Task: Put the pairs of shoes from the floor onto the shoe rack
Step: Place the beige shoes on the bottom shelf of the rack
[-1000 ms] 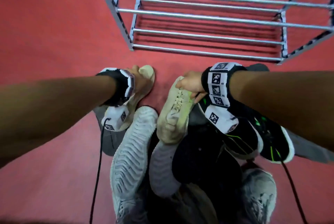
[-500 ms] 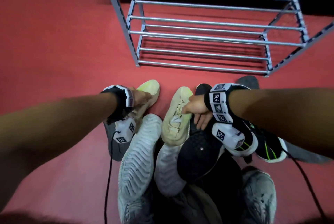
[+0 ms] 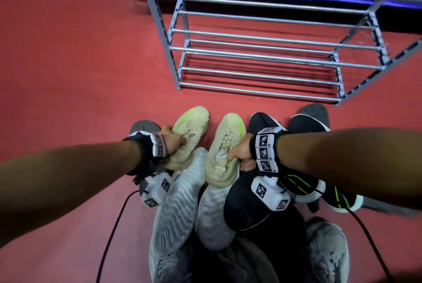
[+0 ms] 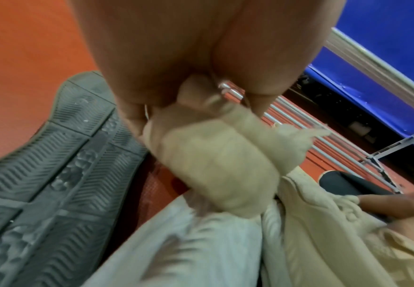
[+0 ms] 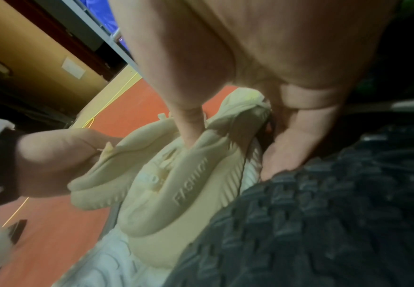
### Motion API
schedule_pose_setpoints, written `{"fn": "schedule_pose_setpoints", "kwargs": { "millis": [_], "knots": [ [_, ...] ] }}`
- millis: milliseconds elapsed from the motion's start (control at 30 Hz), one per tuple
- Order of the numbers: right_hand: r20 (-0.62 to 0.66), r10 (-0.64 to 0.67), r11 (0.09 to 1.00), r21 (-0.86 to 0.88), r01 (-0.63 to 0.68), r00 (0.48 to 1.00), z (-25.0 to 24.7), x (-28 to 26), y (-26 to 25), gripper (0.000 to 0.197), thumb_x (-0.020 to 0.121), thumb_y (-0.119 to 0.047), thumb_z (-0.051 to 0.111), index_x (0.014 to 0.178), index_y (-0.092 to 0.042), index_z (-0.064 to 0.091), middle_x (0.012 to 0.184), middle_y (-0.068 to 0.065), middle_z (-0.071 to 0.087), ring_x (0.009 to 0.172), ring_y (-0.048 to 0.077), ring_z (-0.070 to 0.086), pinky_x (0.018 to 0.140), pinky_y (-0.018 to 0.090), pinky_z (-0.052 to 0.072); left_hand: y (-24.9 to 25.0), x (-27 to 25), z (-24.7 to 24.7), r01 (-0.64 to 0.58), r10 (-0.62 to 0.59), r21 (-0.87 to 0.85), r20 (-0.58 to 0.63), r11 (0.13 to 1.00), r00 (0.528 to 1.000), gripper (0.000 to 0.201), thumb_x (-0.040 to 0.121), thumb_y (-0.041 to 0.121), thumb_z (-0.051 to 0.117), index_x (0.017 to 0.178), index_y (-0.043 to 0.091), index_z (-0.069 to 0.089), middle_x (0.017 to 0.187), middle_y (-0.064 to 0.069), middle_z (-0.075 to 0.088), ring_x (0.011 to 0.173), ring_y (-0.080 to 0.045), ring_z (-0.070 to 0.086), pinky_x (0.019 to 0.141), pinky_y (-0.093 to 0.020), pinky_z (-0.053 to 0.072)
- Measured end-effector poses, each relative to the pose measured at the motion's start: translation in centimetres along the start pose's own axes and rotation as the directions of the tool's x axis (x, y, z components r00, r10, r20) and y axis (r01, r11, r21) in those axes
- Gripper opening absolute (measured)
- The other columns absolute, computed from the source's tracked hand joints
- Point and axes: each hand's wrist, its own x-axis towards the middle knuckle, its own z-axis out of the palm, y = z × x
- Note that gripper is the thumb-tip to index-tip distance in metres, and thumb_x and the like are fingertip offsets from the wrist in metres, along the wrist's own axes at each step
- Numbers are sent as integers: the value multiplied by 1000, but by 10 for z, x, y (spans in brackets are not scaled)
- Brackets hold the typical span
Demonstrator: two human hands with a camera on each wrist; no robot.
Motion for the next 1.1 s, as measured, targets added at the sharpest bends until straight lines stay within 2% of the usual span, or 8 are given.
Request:
{"fn": "schedule_pose_setpoints", "kwargs": {
  "millis": [133,200,333,467,567,800,900,1100],
  "knots": [
    [71,-16,993,116,7,997,-5,-3,-1,37,95,-11,57,130,-4,46,114,18,62,104,26,65,69,29,59,14,-1,-3,-45,38,-79,-90,996,995,46,84,16,63,130,16,56,113,-14,67,103,-34,62,91,-39,53],
    [72,-39,985,171,26,997,-10,-7,-2,27,97,-4,52,123,0,48,96,16,61,104,27,67,59,30,60,21,-2,-3,-63,51,-119,-104,991,993,42,83,13,59,125,17,61,114,-14,68,105,-35,63,94,-44,53],
    [71,-79,961,270,57,994,-30,-15,-5,12,99,-2,46,89,0,49,69,16,59,61,27,64,41,34,55,31,-5,0,-100,72,-156,-175,983,982,44,78,15,53,121,22,64,110,-10,70,101,-33,63,93,-40,53],
    [-71,-137,950,272,152,988,-52,-20,-12,10,93,2,53,103,4,53,90,21,57,85,33,65,46,37,58,46,-3,0,-160,112,-216,-220,963,969,41,85,14,51,123,23,61,107,-8,66,94,-30,60,78,-31,47],
    [-224,-205,949,192,249,953,-70,-16,-16,16,90,-1,53,103,4,60,93,21,66,75,32,72,61,41,63,62,0,-5,-250,177,-268,-271,930,946,39,85,16,54,121,26,63,110,-4,67,94,-26,60,71,-24,43],
    [-385,-273,928,139,347,882,-96,3,-28,26,91,-9,49,110,-3,66,101,19,71,80,32,71,67,41,62,107,25,-9,-310,236,-199,-321,930,917,38,93,24,49,130,26,57,121,-2,63,93,-22,53,79,-27,36],
    [-480,-280,918,120,379,831,-104,20,-37,25,86,-14,54,103,-1,68,100,17,72,91,35,70,79,45,60,119,40,-2,-295,227,-196,-311,935,923,43,95,28,46,138,26,51,131,-5,60,114,-30,57,92,-32,42],
    [-601,-275,900,114,421,750,-118,57,-55,29,88,-10,51,116,-13,59,98,4,65,73,20,58,64,26,47,133,69,16,-377,278,-227,-373,898,885,39,98,27,44,135,23,56,132,-5,62,121,-28,55,100,-30,38]
  ]
}}
